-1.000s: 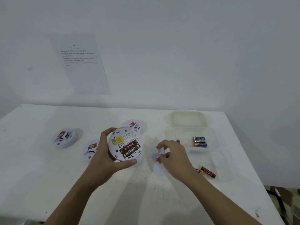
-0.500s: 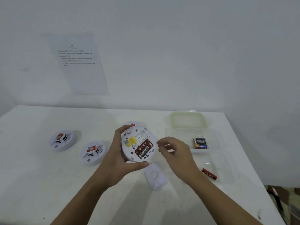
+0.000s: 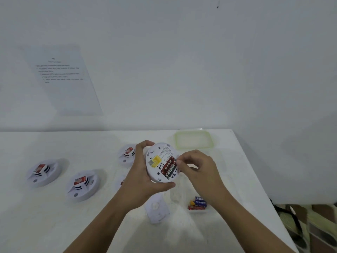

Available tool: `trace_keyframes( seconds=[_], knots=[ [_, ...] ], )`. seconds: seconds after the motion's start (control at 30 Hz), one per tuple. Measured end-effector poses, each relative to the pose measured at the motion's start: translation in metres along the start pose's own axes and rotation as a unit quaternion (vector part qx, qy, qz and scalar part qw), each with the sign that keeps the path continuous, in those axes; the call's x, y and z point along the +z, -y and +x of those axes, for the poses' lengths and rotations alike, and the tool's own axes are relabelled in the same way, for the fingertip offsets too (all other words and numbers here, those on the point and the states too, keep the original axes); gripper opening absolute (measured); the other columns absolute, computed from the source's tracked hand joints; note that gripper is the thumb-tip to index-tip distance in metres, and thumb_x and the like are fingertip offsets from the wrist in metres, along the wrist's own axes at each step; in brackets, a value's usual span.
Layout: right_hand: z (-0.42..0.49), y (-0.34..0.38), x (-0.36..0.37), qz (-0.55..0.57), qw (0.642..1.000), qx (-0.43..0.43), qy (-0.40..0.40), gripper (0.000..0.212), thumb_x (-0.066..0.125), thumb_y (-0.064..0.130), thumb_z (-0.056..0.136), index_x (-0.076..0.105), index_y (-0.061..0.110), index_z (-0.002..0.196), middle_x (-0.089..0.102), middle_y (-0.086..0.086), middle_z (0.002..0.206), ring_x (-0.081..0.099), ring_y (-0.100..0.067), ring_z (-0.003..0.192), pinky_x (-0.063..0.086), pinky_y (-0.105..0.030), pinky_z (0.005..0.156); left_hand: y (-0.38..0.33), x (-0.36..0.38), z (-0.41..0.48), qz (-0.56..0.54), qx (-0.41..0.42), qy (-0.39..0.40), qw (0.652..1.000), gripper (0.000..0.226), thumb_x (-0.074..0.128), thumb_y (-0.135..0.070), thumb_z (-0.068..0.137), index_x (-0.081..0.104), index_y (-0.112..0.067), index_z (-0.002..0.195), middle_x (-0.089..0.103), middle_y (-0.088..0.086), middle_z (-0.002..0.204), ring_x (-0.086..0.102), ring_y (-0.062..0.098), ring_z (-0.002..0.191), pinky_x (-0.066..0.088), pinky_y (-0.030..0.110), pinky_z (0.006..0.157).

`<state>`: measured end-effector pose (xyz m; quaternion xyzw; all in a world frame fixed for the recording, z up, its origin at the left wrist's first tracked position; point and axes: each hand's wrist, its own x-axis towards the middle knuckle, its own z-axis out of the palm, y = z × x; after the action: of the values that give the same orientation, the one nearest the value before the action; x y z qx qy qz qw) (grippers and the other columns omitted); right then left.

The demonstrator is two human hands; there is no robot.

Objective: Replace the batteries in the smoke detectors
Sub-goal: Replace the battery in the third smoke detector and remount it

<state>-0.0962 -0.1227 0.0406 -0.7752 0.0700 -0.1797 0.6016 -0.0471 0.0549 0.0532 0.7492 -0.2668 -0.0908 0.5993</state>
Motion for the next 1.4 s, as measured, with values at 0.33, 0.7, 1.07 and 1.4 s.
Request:
trace_keyframes(
  seconds=[0.33,0.7,1.07,1.4],
  knots=[
    [0.004,-0.020,-0.026,-0.004,0.998,0.059,0.003,0.010,0.074,0.017,0.090,0.066,0.010,0.090,0.071,-0.003,0.097,0.070,-0.013,0.094,0.059,-0.023,0.074,0.001,0.041,0.006,0.047,-0.002,-0.008,0.999,0.093,0.090,0.005,0.064,0.029,-0.023,0.128,0.061,-0.026,0.107,0.069,0.005,0.098,0.063,0.031,0.076],
    [0.002,-0.031,-0.049,-0.017,0.997,0.078,0.021,0.016,0.075,0.023,0.090,0.063,0.013,0.090,0.072,0.000,0.100,0.072,-0.012,0.093,0.060,-0.024,0.072,0.008,0.064,0.008,0.085,-0.012,-0.013,0.996,0.096,0.092,-0.006,0.063,0.027,-0.033,0.127,0.058,-0.031,0.107,0.067,0.002,0.097,0.063,0.041,0.075],
    [-0.007,-0.036,-0.063,0.021,0.997,0.031,-0.064,0.012,0.077,0.015,0.088,0.066,0.018,0.084,0.069,0.000,0.080,0.069,-0.025,0.077,0.056,-0.031,0.068,0.021,0.053,0.000,0.045,-0.005,-0.008,0.999,0.098,0.092,-0.002,0.064,0.032,-0.029,0.137,0.055,-0.032,0.115,0.059,-0.003,0.113,0.060,0.024,0.079],
    [-0.017,-0.071,-0.051,-0.265,0.964,0.018,0.007,0.015,0.077,0.031,0.088,0.069,0.027,0.076,0.063,0.019,0.071,0.056,-0.005,0.063,0.038,-0.008,0.062,0.035,0.038,-0.007,0.020,-0.021,-0.014,0.999,0.095,0.090,0.008,0.061,0.036,-0.031,0.129,0.055,-0.027,0.113,0.058,-0.005,0.111,0.056,0.015,0.075]
  ],
)
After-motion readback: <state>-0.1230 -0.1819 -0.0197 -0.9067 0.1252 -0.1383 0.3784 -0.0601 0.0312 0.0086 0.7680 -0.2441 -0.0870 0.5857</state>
